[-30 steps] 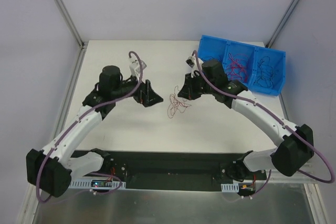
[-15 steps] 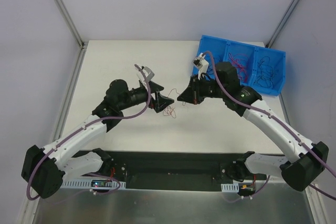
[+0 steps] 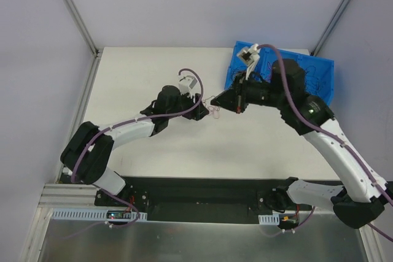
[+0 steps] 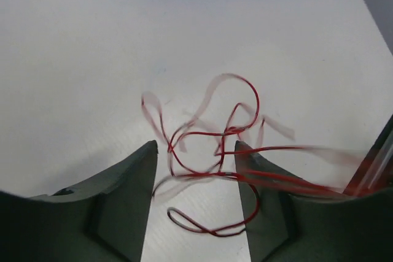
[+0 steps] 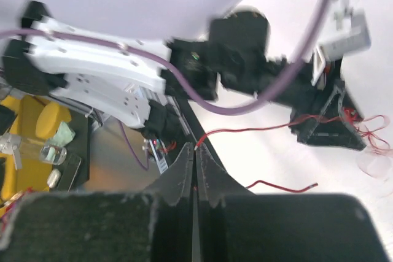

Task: Untangle the cables

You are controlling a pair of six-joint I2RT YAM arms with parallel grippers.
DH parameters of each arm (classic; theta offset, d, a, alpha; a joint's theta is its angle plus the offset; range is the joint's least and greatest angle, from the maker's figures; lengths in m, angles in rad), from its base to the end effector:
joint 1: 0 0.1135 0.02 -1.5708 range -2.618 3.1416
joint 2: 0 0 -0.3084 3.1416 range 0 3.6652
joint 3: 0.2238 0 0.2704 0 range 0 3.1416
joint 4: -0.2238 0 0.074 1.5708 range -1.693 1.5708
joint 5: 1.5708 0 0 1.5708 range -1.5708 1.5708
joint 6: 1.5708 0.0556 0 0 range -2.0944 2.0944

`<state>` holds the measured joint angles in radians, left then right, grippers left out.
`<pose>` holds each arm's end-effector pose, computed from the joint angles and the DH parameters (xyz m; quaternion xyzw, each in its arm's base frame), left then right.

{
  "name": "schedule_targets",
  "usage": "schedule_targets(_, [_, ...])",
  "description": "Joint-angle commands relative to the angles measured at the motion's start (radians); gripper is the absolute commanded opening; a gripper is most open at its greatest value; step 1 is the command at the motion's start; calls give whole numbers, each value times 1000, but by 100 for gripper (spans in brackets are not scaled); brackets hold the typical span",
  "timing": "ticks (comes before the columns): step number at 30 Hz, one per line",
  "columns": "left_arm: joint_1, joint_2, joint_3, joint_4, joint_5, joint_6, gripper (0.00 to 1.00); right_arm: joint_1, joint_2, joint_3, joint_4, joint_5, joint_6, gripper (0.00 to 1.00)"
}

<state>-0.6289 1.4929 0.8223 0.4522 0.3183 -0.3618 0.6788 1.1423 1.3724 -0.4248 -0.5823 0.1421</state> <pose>0.2838 -0.2280 0.2767 0.2008 0.7500 -0.4025 0.4849 0.1778 0.1827 0.4893 -0.3720 0.6652 0.4461 0.4693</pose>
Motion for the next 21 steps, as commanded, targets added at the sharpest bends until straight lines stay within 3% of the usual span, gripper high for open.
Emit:
schedule_targets(1, [15,64,38,-122,-188,-112,49,4,-79,242,-83,47,-42,0])
schedule_targets(4, [75,121,61,-202,-162,-147,46,4,-76,382,-117,70,-59,0])
schedule_targets(10, [152,125,11,-207,-107,-201,44,2,-59,548,-134,153,-91,1])
schedule_targets(14, [205,89,-15,-196,66,-239,40,2,-46,522,-126,162,-95,0])
schedule_targets(18, [215,-44,-78,-135,234,-246,40,1,-56,426,-109,170,-82,0])
schedule_targets(21, [215,-179,-141,-28,361,-250,53,1,-85,335,-83,162,-78,0])
